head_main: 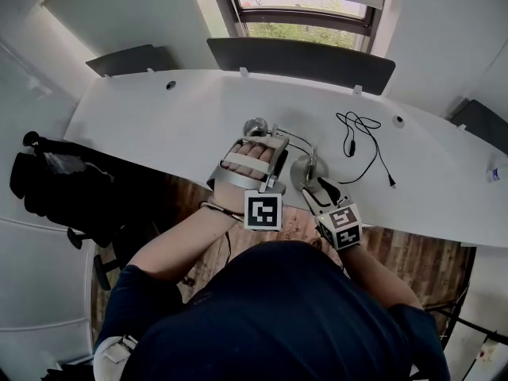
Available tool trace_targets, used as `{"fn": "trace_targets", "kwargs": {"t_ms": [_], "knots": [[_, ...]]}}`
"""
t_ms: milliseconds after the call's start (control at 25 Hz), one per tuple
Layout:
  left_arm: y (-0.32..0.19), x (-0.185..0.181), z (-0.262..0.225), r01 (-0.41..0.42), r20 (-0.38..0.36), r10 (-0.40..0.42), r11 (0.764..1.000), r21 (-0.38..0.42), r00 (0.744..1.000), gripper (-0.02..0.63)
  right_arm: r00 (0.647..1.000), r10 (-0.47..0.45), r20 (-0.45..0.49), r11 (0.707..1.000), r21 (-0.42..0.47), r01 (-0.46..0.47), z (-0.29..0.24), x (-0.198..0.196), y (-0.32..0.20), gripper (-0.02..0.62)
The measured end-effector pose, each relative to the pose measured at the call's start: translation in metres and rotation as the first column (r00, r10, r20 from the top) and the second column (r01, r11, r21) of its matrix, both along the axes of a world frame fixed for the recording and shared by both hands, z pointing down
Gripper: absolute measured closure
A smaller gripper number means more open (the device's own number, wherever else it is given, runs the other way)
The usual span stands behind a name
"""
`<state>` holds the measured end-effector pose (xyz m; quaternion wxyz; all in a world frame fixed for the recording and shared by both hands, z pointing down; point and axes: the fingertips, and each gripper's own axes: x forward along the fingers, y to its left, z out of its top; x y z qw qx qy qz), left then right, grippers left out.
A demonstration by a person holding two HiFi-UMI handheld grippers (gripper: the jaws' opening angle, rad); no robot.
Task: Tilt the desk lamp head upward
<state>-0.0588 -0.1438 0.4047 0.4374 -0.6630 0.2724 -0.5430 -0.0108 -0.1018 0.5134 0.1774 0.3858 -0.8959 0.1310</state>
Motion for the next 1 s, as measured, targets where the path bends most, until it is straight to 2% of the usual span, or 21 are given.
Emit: {"fn": "trace_targets", "kwargs": {"t_ms": [80, 160, 240, 320, 440, 600, 680, 760, 840, 880, 1000], "knots": [[0.003, -0.003, -0.013, 0.009, -0.106, -0.006, 0.999, 0.033, 0.994, 0.454, 0.999, -0.015, 0.028, 0.999, 0.033, 0.014, -0.023, -0.005, 0.005, 0.421], [0.01, -0.006, -0.021, 0.023, -0.233, -0.019, 1.0, 0.017, 0.972, 0.458, 0.998, -0.027, 0.054, 0.997, 0.077, 0.023, -0.046, -0.01, 0.009, 0.458], [0.018, -0.009, -0.024, 0.024, -0.344, -0.027, 1.0, -0.012, 0.938, 0.497, 0.996, -0.04, 0.083, 0.993, 0.114, 0.03, -0.066, -0.015, 0.013, 0.487], [0.028, -0.007, -0.027, -0.004, -0.456, -0.018, 0.999, -0.049, 0.89, 0.536, 0.992, -0.055, 0.11, 0.989, 0.144, 0.039, -0.082, -0.02, 0.017, 0.509], [0.039, -0.004, -0.032, -0.06, -0.614, -0.021, 0.992, -0.11, 0.789, 0.574, 0.989, -0.074, 0.129, 0.98, 0.193, 0.048, -0.099, -0.026, 0.018, 0.536], [0.048, -0.004, -0.042, -0.103, -0.761, -0.067, 0.979, -0.174, 0.645, 0.598, 0.985, -0.079, 0.157, 0.972, 0.231, 0.041, -0.118, -0.028, 0.017, 0.559], [0.051, -0.005, -0.047, -0.134, -0.827, -0.101, 0.969, -0.209, 0.553, 0.598, 0.981, -0.079, 0.175, 0.968, 0.249, 0.033, -0.129, -0.027, 0.017, 0.568], [0.053, -0.007, -0.051, -0.172, -0.884, -0.136, 0.957, -0.234, 0.447, 0.598, 0.976, -0.077, 0.203, 0.965, 0.261, 0.022, -0.137, -0.027, 0.017, 0.574], [0.054, -0.009, -0.052, -0.203, -0.919, -0.18, 0.943, -0.263, 0.352, 0.598, 0.97, -0.077, 0.232, 0.965, 0.263, 0.014, -0.137, -0.027, 0.016, 0.578], [0.055, -0.01, -0.049, -0.212, -0.924, -0.208, 0.935, -0.284, 0.32, 0.598, 0.967, -0.076, 0.244, 0.965, 0.261, 0.009, -0.136, -0.027, 0.016, 0.58], [0.057, -0.01, -0.034, -0.237, -0.922, -0.29, 0.906, -0.351, 0.255, 0.598, 0.959, -0.067, 0.277, 0.969, 0.247, -0.004, -0.13, -0.028, 0.019, 0.584]]}}
